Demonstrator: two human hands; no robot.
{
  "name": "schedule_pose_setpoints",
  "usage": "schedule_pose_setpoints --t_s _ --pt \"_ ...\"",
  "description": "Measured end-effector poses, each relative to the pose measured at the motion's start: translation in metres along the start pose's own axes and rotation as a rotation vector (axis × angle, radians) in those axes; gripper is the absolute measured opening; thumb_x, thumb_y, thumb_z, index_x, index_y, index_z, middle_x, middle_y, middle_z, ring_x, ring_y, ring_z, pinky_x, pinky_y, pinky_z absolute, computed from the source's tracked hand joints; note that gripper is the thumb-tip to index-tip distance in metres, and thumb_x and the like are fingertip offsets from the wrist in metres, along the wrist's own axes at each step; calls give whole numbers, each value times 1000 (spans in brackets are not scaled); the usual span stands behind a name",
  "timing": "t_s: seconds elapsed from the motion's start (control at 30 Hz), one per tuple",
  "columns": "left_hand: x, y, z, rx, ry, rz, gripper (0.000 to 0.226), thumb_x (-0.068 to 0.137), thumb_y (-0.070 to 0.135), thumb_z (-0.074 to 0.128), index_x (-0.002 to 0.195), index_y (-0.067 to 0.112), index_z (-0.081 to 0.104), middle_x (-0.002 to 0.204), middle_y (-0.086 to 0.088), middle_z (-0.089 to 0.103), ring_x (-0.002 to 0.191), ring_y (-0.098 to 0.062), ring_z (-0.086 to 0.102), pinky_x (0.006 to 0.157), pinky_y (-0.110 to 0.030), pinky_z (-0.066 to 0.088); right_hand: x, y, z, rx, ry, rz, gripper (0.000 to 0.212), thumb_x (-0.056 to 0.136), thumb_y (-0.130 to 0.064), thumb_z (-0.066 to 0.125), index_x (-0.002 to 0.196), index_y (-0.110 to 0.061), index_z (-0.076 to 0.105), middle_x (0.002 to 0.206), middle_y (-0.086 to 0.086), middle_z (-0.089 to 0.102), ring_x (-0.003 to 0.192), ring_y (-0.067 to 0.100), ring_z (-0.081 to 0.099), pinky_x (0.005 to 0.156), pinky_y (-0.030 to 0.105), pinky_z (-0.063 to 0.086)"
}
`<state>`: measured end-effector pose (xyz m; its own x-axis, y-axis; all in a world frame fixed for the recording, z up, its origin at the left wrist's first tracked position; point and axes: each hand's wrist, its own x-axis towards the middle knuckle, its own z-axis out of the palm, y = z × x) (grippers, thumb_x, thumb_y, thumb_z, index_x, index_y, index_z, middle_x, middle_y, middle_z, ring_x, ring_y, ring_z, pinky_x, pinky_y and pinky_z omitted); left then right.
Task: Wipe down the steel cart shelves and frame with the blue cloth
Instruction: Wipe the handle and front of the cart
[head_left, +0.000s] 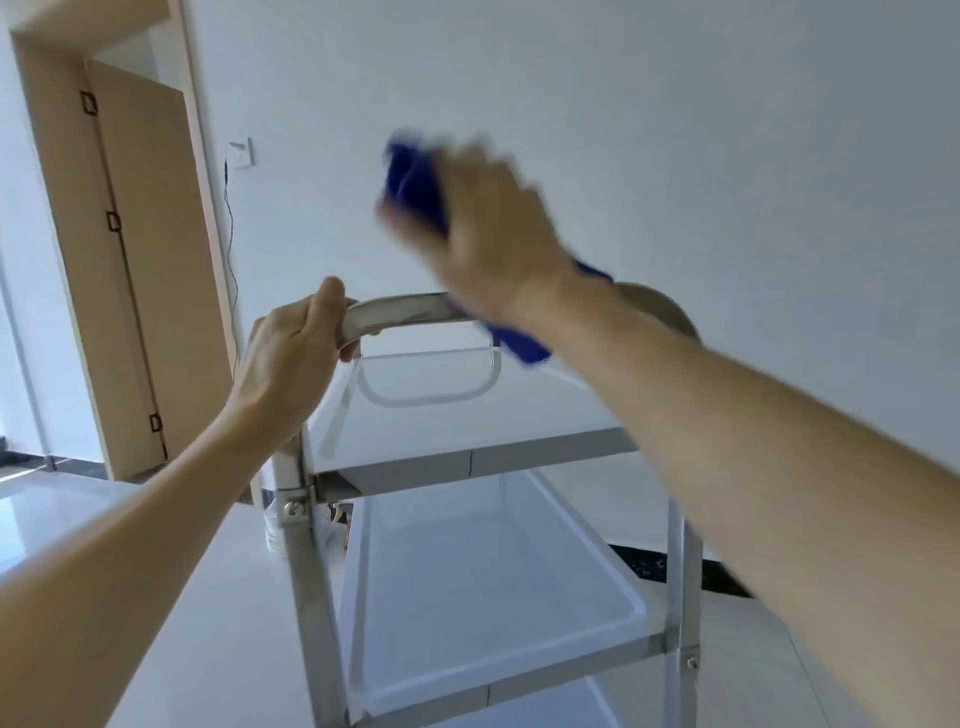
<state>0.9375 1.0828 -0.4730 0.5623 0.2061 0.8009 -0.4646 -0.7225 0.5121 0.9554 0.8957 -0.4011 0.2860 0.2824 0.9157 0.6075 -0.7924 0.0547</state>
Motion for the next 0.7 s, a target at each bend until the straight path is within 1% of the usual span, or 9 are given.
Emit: schedule_pose_setpoints --t_s 0.03,0.07,0.13,0.23,0.37,0.47,0.57,0.63,0.7 --pt "-1 -3 -7 -8 1 -9 63 100 52 28 71 14 69 61 -4 63 58 -15 52 67 -29 44 -10 -3 12 -93 -139 -69 55 93 -71 35 120 -25 51 105 -1 62 95 28 61 81 44 45" --pt "-2 -7 -14 -16 3 -22 63 100 54 27 74 15 70 65 -9 64 59 -17 52 68 -35 45 -18 -4 20 -132 -190 -132 55 92 -75 31 109 -26 50 87 -6 63 78 22 63 72 40 44" --pt "-3 -12 -26 -45 7 -39 60 99 57 28 76 23 72 68 -11 65 54 -10 51 66 -37 43 -21 -6 26 -135 -141 -212 56 87 -81 29 92 -27 43 62 -12 55 52 13 51 58 33 38" --pt "-3 -17 -38 -79 -30 -65 59 96 63 29 76 27 72 69 -14 64 54 -12 51 68 -38 43 -17 1 22 -128 -126 -273 57 82 -88 26 85 -32 37 59 -14 54 48 9 47 52 28 25" --pt "-17 -31 -45 -77 -58 -130 73 92 75 24 73 19 66 62 -11 61 59 -20 53 63 -38 39 -40 46 4 -143 -17 -167 55 83 -88 22 83 -35 37 60 -16 51 51 15 50 57 29 31" --pt "-23 -39 -47 -98 -88 -129 77 83 87 21 82 24 66 64 0 63 58 -15 56 55 -31 36 -67 93 -7 -51 68 208 54 81 -89 22 87 -39 42 61 -17 53 58 16 53 62 33 35" --pt "-20 -44 -47 -211 -106 -89 66 81 88 28 88 36 67 72 10 65 55 -4 59 58 -31 44 -111 120 -5 432 123 735 60 81 -86 34 87 -31 59 67 -12 66 72 15 65 70 36 44" --pt "-18 -52 -47 -329 -132 -99 59 81 86 36 91 38 68 82 8 68 60 -6 63 72 -40 51 -136 123 7 597 191 874 56 81 -82 39 83 -30 62 67 -16 67 70 8 65 70 32 45" --pt "-16 -58 -48 -403 -154 -126 58 81 84 41 93 35 69 83 4 69 65 -13 67 80 -49 53 -143 118 11 628 243 942 55 79 -84 36 84 -36 61 73 -15 68 75 9 65 74 34 47"
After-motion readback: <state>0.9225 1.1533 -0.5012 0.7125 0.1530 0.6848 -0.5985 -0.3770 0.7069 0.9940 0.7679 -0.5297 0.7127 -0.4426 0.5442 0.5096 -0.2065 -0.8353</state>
